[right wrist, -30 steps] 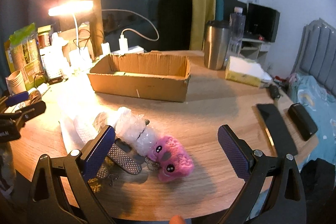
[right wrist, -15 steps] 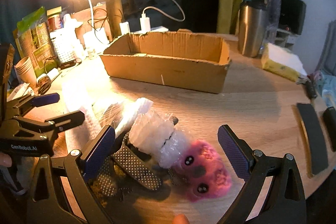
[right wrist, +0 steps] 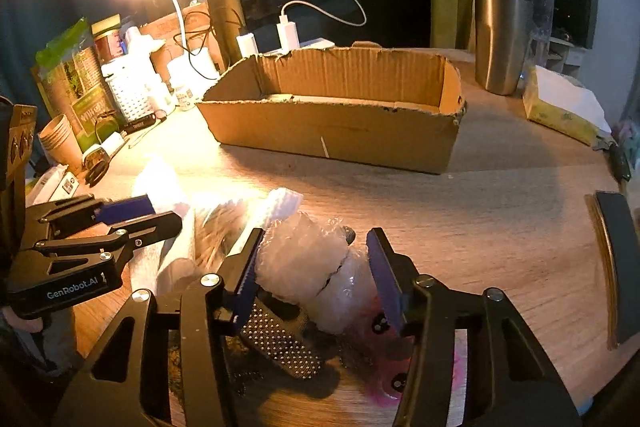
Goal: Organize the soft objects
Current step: 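Lower the right tool onto the bubble-wrap bundle and close it, then carry the bubble wrap into the box with the right tool while the left tool carries the white towel there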
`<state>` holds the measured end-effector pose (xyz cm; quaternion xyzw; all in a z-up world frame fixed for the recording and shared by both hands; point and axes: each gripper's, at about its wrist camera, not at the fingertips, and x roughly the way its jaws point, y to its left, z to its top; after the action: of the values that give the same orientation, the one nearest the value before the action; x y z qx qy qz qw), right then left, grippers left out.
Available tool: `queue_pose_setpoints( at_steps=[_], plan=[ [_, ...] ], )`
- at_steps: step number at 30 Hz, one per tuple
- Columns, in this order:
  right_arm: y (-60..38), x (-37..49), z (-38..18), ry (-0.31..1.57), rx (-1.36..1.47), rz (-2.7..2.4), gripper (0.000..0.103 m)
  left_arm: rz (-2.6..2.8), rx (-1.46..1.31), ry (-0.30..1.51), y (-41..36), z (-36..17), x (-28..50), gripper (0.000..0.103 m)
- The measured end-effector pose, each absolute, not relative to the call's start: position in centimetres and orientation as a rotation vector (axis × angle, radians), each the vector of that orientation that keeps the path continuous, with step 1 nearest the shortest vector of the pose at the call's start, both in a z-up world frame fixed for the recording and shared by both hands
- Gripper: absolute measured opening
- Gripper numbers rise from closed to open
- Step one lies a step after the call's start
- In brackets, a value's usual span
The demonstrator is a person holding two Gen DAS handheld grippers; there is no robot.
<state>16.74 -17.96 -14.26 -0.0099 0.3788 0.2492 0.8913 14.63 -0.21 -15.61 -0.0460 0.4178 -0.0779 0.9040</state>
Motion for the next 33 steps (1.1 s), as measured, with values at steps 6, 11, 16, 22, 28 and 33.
queue_pose_setpoints(
  at_steps=[6,11,16,22,28,33],
  plan=[
    [-18.1,16.6,-12.7,0.742,-0.035,0.513,0.052,-0.169,-0.083,0.829,-0.5,-14.4,14.2,0.020],
    [-18.2,16.7,-11.5,0.711,-0.039,0.509,0.052,-0.177,-0.080,0.795,-0.5,-13.1,14.1,0.008],
    [-18.7,16.9,-10.2,0.677,-0.043,0.497,0.052,-0.195,-0.099,0.798,-0.2,-12.7,14.3,0.007],
    [-19.3,17.1,-10.5,0.686,-0.040,0.484,0.052,-0.237,-0.109,0.846,-0.2,-13.4,13.9,0.066],
    [-19.2,16.8,-11.0,0.697,-0.040,0.487,0.052,-0.224,-0.088,0.866,-0.8,-14.6,14.1,0.077],
    [-19.5,16.8,-11.2,0.704,-0.038,0.476,0.052,-0.190,-0.038,0.917,-1.1,-16.3,15.1,0.077]
  ],
)
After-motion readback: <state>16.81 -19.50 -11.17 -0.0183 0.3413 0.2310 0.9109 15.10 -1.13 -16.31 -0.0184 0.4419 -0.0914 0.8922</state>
